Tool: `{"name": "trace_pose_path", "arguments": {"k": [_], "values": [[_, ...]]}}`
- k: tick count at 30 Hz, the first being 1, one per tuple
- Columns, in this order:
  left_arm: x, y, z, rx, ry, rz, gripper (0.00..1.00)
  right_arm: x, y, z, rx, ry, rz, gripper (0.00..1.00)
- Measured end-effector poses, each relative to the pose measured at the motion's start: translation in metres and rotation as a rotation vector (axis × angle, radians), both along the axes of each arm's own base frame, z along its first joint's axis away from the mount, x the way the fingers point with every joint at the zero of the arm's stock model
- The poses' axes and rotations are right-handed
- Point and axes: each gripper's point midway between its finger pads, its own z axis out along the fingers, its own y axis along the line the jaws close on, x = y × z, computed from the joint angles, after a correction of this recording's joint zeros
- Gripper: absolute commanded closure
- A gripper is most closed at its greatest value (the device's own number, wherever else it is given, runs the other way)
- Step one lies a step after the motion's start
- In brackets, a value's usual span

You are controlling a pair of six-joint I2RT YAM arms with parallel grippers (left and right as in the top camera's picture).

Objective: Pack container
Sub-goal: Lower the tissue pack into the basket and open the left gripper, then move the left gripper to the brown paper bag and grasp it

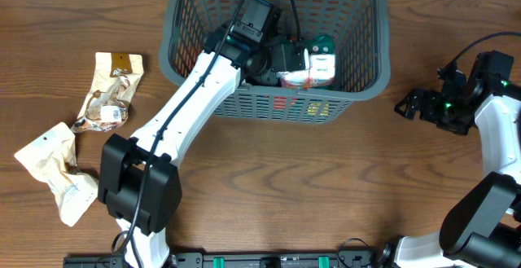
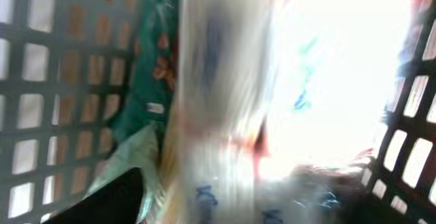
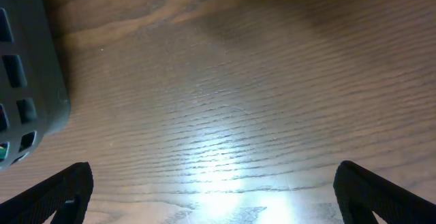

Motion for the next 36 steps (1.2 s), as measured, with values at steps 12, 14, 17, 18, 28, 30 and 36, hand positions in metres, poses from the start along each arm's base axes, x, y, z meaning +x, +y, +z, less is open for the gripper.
{"name": "trace_pose_path", "arguments": {"k": [12,14,17,18,28,30,36], "values": [[-0.015,0.03,0.174,-0.129,-0.388,0.07,0.13,-0.001,0.001,0.0,0.007,0.002,0.001,0.01],[-0.029,0.046,0.225,-0.164,-0.504,0.107,0.12,-0.001,0.002,0.0,0.008,0.002,0.001,0.01],[-0.055,0.085,0.284,-0.2,-0.64,0.209,0.07,-0.001,0.002,0.0,0.008,0.003,0.001,0.01],[-0.062,0.101,0.295,-0.203,-0.662,0.258,0.07,-0.001,0.002,0.0,0.008,0.003,0.002,0.01],[-0.065,0.289,0.24,-0.089,-0.411,0.89,0.02,-0.001,0.002,0.0,0.012,0.001,0.005,0.01],[-0.053,0.313,0.221,-0.116,-0.343,0.973,0.01,0.0,0.003,0.0,0.015,0.0,0.005,0.01],[-0.017,0.373,0.144,-0.164,-0.108,1.137,0.01,0.0,0.003,0.0,0.018,-0.002,0.006,0.01]]}}
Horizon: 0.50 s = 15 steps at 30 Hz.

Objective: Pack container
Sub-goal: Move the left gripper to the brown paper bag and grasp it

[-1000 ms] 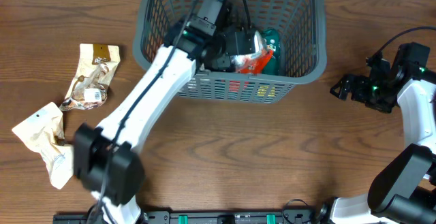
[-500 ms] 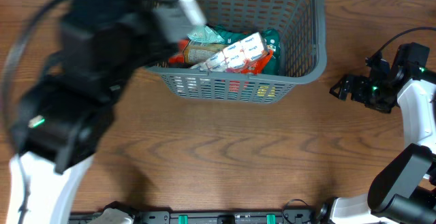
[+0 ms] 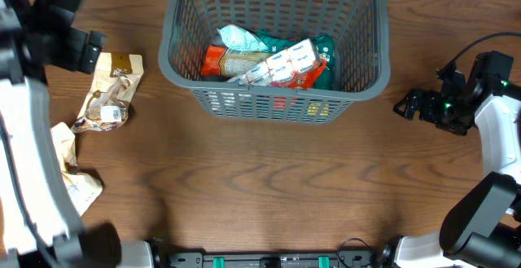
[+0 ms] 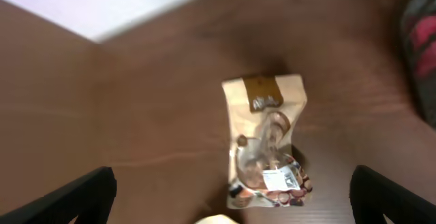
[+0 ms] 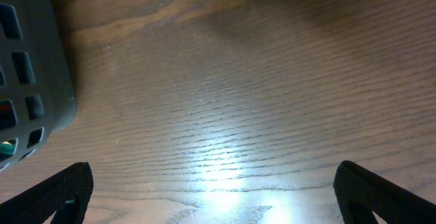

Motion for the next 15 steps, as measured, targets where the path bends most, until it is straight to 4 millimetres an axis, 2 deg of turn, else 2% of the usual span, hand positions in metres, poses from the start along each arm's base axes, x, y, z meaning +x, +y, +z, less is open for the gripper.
{"name": "trace_pose_path", "arguments": {"k": [4,6,10,15], "values": [[0.024,0.016,-0.06,-0.07,0.121,0.024,0.01,0.0,0.0,0.0,0.001,0.0,0.0,0.01],[0.036,0.019,-0.094,-0.099,0.186,0.023,0.01,0.0,0.0,0.0,0.003,-0.001,0.001,0.01],[0.047,0.018,-0.154,-0.153,0.308,0.017,0.02,0.0,0.001,0.0,0.003,-0.002,0.001,0.01],[0.048,0.017,-0.2,-0.19,0.405,0.021,0.01,0.001,0.0,0.0,0.002,-0.004,0.001,0.01]]}}
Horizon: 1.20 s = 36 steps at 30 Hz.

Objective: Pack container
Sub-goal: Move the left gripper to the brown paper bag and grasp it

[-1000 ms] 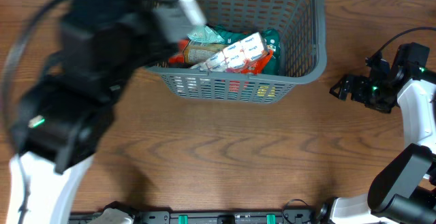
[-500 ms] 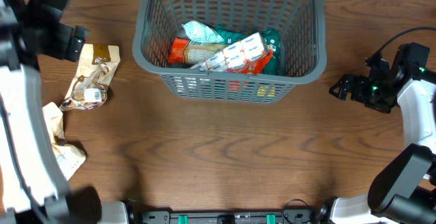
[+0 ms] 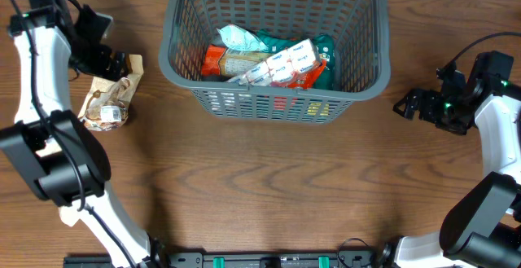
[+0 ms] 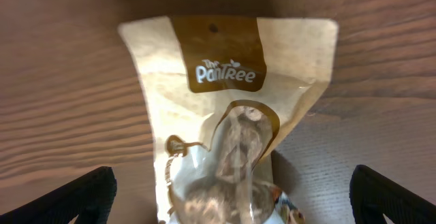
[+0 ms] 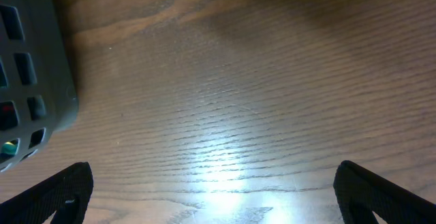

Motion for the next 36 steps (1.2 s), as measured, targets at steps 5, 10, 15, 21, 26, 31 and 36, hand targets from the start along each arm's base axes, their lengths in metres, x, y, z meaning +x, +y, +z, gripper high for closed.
{"name": "trace_pose_path", "arguments": {"k": [5,10,15,21,26,31,36], "values": [[0.0,0.0,-0.023,-0.02,0.046,0.018,0.01,0.0,0.0,0.0,-0.001,-0.001,0.0,0.01],[0.004,0.0,-0.039,-0.023,0.029,0.037,0.01,0.002,-0.001,0.0,-0.004,-0.008,0.0,0.01],[-0.002,0.0,-0.064,-0.026,0.037,0.042,0.01,0.003,-0.001,0.001,-0.006,-0.011,0.0,0.01],[-0.018,0.003,-0.088,-0.037,0.068,0.062,0.01,0.002,-0.001,0.001,-0.006,-0.01,0.0,0.01],[-0.028,0.007,-0.099,-0.046,0.089,0.087,0.28,0.002,-0.001,0.001,-0.006,-0.01,-0.001,0.01],[-0.033,0.007,-0.103,-0.052,0.103,0.101,0.71,0.002,-0.001,0.001,-0.006,-0.009,0.0,0.01],[-0.034,0.007,-0.1,-0.053,0.105,0.1,0.94,0.001,-0.001,0.0,-0.003,-0.003,0.0,0.01]]}}
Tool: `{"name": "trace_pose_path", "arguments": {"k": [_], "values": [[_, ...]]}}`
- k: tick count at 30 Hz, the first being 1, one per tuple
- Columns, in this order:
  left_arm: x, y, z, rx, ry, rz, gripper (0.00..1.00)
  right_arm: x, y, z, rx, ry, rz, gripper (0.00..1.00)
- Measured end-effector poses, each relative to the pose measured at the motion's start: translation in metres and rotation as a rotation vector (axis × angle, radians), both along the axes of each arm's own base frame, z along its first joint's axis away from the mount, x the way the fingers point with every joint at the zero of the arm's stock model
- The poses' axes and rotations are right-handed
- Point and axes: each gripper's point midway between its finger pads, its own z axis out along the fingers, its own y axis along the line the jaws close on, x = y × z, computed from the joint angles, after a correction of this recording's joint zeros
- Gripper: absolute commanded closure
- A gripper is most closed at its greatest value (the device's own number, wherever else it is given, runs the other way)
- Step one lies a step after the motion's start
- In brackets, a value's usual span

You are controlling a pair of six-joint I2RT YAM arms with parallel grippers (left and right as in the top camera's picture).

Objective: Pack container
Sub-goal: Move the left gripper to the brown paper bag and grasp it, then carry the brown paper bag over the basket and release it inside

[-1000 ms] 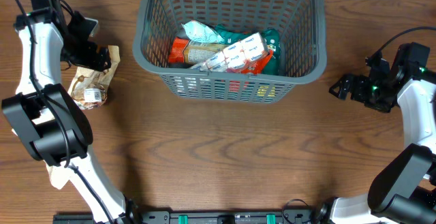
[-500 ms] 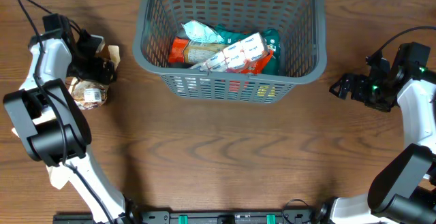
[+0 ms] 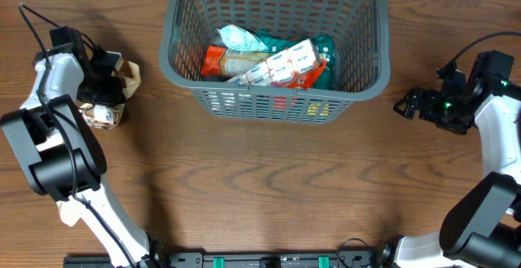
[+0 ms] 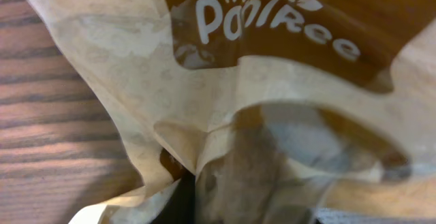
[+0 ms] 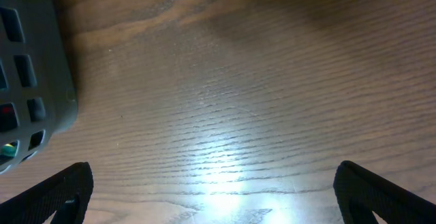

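Note:
A grey mesh basket [image 3: 167, 56] stands at the back centre with several snack packets [image 3: 285, 63] inside. A tan and brown snack pouch [image 3: 106, 113] lies left of the basket, bunched up. My left gripper [image 3: 101, 85] is down on it and shut on the pouch. In the left wrist view the crumpled pouch [image 4: 272, 81] fills the frame and hides the fingers. My right gripper [image 3: 409, 105] hangs open over bare table right of the basket, with nothing between its fingers [image 5: 54, 193].
The wooden table [image 5: 225, 81] runs under everything. The basket's corner [image 5: 34, 60] shows at the left edge of the right wrist view. My left arm reaches along the table's left edge, and the right arm stands at the far right.
My left gripper was open just above the pouch. Now it is down on the pouch and shut on it, and the pouch has crumpled. The right arm has not moved.
My left gripper was deep in the basket among the packets. Then it was out of the basket and open at the far left, above the pouch. It then hung closer over the pouch, and now it is shut on it. The right gripper stayed open.

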Motion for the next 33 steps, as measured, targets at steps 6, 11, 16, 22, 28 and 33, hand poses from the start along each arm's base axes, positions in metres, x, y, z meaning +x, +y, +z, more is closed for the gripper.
{"name": "trace_pose_path", "arguments": {"k": [6,11,16,22,28,33], "values": [[-0.004,-0.003,0.004,-0.021,0.011,0.033,0.94,0.0,0.0,0.0,0.001,0.002,0.0,0.01],[0.005,-0.011,0.044,-0.071,-0.078,0.138,0.94,-0.001,0.0,0.0,0.001,0.003,0.0,0.01],[0.023,-0.016,0.162,-0.047,-0.336,0.181,0.94,-0.002,0.001,0.0,0.001,0.007,0.009,0.01],[0.018,-0.082,0.349,-0.013,-0.767,0.03,0.94,-0.003,0.001,-0.001,0.001,0.011,0.016,0.01],[-0.016,-0.204,0.429,-0.018,-0.982,-0.397,0.94,-0.003,0.001,-0.001,0.0,0.011,0.018,0.01],[-0.023,-0.291,0.404,0.033,-0.965,-0.825,0.94,-0.003,0.001,-0.001,0.0,0.011,0.018,0.01]]}}
